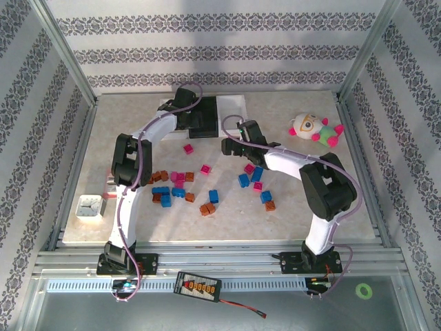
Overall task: Sort the legos into containers by color
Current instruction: Rotate the container at the top-center of the table.
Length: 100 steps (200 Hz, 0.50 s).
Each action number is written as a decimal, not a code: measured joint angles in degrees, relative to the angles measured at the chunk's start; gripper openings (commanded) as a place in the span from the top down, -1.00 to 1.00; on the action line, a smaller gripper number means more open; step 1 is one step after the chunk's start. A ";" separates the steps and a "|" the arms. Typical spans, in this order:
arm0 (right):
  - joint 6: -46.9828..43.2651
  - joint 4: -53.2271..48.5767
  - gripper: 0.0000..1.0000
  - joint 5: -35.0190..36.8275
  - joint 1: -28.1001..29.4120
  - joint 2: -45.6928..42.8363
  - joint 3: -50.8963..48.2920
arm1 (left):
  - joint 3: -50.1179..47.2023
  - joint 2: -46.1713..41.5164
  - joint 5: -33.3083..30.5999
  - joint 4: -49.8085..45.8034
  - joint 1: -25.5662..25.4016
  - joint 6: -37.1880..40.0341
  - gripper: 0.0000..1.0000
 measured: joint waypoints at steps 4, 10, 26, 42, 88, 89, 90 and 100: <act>0.00 -0.22 -0.80 0.04 -0.07 0.50 0.61 | -0.63 -0.63 -0.09 -0.07 0.00 -0.35 -0.78; -0.15 -0.63 -0.77 0.04 -0.09 1.42 1.57 | -1.60 -1.68 -0.44 -0.04 0.00 -0.55 -0.84; -0.76 -1.68 -0.70 -0.02 -0.39 4.02 4.13 | -4.50 -5.81 -1.77 -0.04 0.02 -0.46 -0.99; -1.07 -3.17 -0.64 -0.07 -0.76 6.80 6.93 | -7.32 -10.88 -3.32 0.24 0.00 -0.55 -0.99; -1.14 -7.02 -0.33 -0.55 -1.40 13.60 13.53 | -24.35 -29.94 -7.34 4.68 -0.31 -2.03 -0.99; -1.01 -7.10 -0.32 -0.55 -1.42 13.68 13.64 | -24.68 -30.18 -7.39 4.79 -0.31 -2.05 -0.99; -0.94 -7.19 -0.31 -0.50 -1.46 13.81 13.77 | -25.03 -30.47 -7.45 4.85 -0.31 -2.14 -0.99; -0.98 -7.93 -0.19 -0.70 -1.57 14.73 14.88 | -29.07 -33.48 -8.44 5.31 -0.76 -2.56 -0.99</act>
